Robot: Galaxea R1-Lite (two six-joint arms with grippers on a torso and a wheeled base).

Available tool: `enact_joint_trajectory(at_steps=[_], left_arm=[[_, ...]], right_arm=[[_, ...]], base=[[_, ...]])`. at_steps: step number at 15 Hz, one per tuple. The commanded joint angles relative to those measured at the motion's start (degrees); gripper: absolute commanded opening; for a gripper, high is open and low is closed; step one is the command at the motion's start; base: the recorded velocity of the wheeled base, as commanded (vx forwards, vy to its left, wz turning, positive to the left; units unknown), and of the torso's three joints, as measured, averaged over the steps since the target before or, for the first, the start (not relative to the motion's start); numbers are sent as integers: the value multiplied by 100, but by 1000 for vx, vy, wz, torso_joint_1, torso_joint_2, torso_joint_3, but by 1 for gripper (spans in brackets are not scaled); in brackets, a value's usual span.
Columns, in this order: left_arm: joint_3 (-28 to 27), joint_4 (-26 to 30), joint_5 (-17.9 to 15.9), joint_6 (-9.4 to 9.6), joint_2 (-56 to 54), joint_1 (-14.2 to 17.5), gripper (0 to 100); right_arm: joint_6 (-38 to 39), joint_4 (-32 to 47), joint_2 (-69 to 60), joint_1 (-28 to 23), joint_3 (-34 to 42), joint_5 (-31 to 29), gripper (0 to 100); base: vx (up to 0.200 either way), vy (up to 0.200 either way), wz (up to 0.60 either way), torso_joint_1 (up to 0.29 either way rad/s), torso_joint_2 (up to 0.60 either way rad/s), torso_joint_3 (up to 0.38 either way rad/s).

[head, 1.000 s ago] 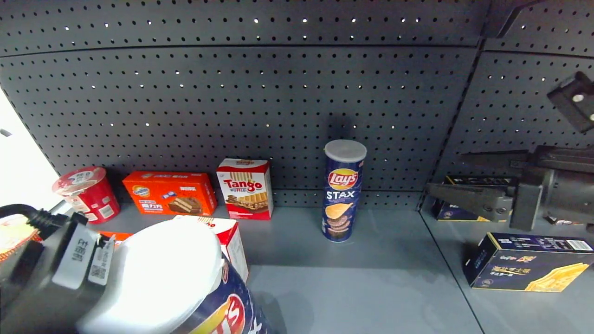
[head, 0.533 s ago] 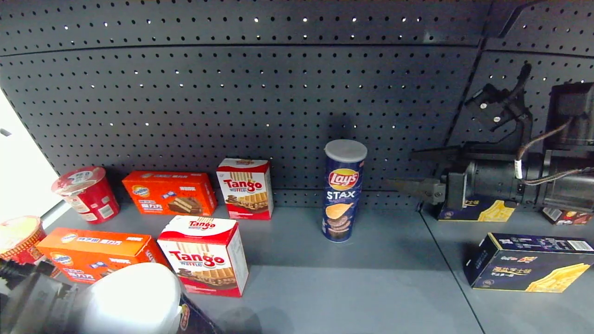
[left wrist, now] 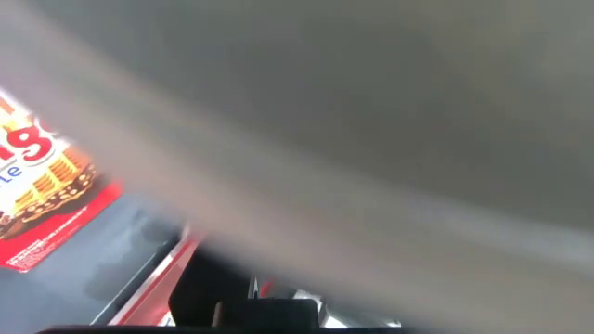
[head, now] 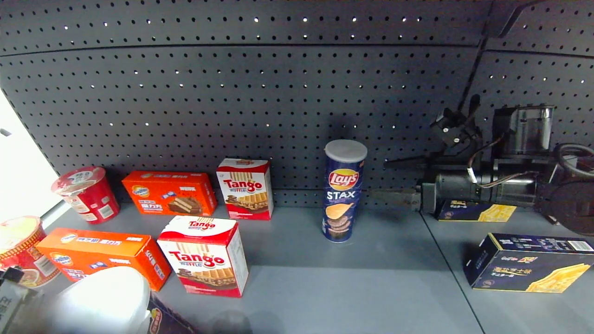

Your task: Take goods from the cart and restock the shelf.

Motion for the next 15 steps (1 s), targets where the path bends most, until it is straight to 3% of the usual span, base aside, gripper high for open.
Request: enact_joint_trajectory(at_steps=[1, 5, 15], left_arm=[[44, -14, 1, -35, -16, 3, 0], [159, -41, 10, -246, -139, 3, 0], [159, -32, 27, -246, -139, 12, 0]], right_arm=[[-3, -60, 370, 6, -219, 18, 100], [-30, -77, 731, 59, -430, 36, 100], [-126, -156, 1144, 322, -500, 45, 100]], base=[[0, 0, 0, 0, 0, 0], [0, 0, 0, 0, 0, 0], [0, 0, 0, 0, 0, 0]])
